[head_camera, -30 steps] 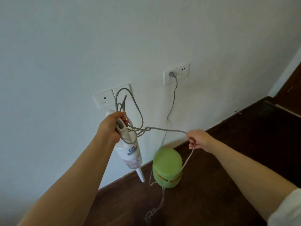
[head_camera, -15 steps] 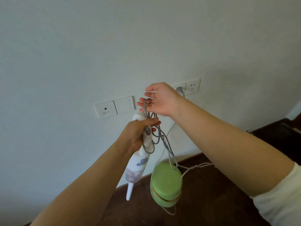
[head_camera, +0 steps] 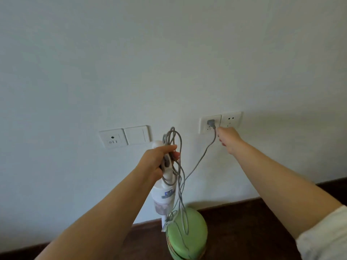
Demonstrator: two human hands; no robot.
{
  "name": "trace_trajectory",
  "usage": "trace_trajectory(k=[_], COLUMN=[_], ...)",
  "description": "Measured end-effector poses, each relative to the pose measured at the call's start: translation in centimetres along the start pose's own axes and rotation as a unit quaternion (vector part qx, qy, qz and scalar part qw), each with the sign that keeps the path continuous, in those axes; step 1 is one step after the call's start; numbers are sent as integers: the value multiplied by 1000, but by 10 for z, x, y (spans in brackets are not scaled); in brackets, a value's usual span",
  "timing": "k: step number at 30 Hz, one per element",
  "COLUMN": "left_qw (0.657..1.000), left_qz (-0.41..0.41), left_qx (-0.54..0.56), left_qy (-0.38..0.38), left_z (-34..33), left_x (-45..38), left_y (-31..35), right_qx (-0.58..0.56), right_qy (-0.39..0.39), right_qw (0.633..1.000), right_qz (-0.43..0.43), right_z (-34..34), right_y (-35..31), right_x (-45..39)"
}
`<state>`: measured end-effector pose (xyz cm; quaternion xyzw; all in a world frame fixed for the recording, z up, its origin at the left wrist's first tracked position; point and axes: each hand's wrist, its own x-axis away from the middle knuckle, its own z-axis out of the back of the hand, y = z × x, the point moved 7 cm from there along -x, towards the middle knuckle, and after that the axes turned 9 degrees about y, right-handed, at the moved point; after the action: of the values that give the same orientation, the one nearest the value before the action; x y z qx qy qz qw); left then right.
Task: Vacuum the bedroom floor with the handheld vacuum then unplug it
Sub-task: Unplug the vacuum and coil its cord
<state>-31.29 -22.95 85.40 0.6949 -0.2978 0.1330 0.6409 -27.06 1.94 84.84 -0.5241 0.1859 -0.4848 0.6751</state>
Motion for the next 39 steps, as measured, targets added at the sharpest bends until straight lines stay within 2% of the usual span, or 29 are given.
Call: trace_trajectory(k=[4, 7, 11, 14, 20, 22, 26, 29, 33, 39], left_qw=[998, 993, 983, 975, 964, 962, 966, 968, 970, 987], left_qz=[3, -5, -6, 2, 17, 23, 45, 36, 29, 7], left_qx=[34, 67, 94, 111, 129, 137, 134, 147, 137, 106], left_qy=[57, 102, 160, 193, 232, 234, 217, 202, 197, 119], left_z=[-13, -19, -20, -18, -12, -10, -9, -6, 8, 22], left_x=[1, 4, 15, 25, 36, 38, 42, 52, 76, 115], left_y=[-5, -12, -24, -33, -47, -54, -68, -76, -85, -89], right_qx=[57, 38, 31, -25, -110, -97, -49, -64, -31, -15], right_qy=[-58, -114, -163, -208, -168, -200, -373, -452, -479, -440], right_qw=[997, 993, 985, 973, 973, 967, 919, 885, 877, 897], right_qz=[17, 21, -52, -96, -115, -126, -116, -90, -32, 40], right_z=[-14, -28, -36, -49, -44, -45, -63, -60, -53, -41], right_y=[-3, -13, -5, 6, -5, 0, 15, 4, -3, 9], right_x=[-42, -62, -73, -76, -79, -54, 48, 98, 153, 202])
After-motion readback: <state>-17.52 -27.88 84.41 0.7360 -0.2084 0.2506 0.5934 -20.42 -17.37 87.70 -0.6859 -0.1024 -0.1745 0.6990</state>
